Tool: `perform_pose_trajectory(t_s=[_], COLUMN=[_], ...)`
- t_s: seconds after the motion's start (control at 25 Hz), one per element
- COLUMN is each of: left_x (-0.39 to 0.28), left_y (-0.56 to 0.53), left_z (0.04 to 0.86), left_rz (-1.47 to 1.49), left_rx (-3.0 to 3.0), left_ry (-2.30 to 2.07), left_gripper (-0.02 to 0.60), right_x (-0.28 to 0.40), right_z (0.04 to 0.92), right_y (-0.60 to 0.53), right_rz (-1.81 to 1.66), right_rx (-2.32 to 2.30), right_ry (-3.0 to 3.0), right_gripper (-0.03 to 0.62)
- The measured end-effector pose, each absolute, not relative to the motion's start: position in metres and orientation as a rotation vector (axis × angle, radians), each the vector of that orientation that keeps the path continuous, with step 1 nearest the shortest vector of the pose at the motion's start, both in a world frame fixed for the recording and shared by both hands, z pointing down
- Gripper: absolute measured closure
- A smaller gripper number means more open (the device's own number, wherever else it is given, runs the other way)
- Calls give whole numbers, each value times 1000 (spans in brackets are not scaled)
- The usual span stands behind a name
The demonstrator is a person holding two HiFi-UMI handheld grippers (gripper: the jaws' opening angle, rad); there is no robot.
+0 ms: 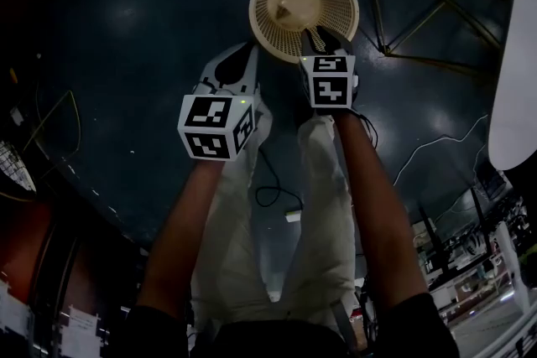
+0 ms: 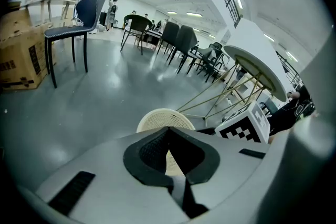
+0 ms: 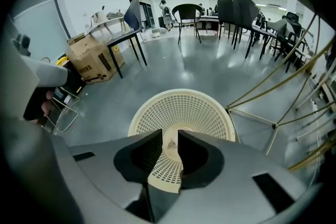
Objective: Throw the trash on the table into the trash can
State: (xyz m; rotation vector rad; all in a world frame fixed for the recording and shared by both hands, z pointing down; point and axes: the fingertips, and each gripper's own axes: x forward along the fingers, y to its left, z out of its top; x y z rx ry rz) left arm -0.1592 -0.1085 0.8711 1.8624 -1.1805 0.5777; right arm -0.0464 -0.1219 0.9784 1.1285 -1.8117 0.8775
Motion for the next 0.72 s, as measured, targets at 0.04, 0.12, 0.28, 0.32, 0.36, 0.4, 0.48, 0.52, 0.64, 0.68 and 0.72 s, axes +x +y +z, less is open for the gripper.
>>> perform_pose_trajectory(t_s=[0.04, 0.12, 0.28, 0.32, 0.36, 0.4, 0.48, 0.52, 0.64, 0.68, 0.72], left_x=[-160, -160, -159, -160, -161, -161, -158, -154, -141, -137, -134], left_y=[-109, -108, -107, -106, -106, -106, -110, -113, -118, -121, -124], left_z=[866, 854, 827, 819, 810, 801, 782, 772, 740, 729, 718], left_rz=[578, 580, 589, 587, 585, 582, 585, 594, 624, 630, 635], left_rx=[1863, 1863, 1869, 1870, 1870, 1870, 1884, 1901, 1970, 1994, 2015], left_ry=[-1185, -1192, -1206, -1212, -1219, -1226, -1235, -1235, -1226, -1225, -1225], left_gripper=[568, 568, 568, 568, 568, 568, 568, 568, 568, 568, 568], right_x=[-46, -45, -40, -40, -40, -39, -34, -30, -24, -23, -23], right_z=[972, 957, 921, 910, 899, 887, 864, 853, 816, 803, 789], right_y=[-122, -122, -120, -118, -116, -115, -115, -116, -117, -119, -120], right_rz=[870, 857, 855, 859, 865, 872, 888, 895, 889, 886, 885], right_rx=[1132, 1136, 1141, 1146, 1153, 1161, 1183, 1192, 1205, 1207, 1208], right_ry=[-1814, -1821, -1837, -1842, -1846, -1850, -1850, -1848, -1864, -1875, -1888], right_gripper=[497, 517, 542, 546, 548, 551, 557, 559, 565, 566, 568])
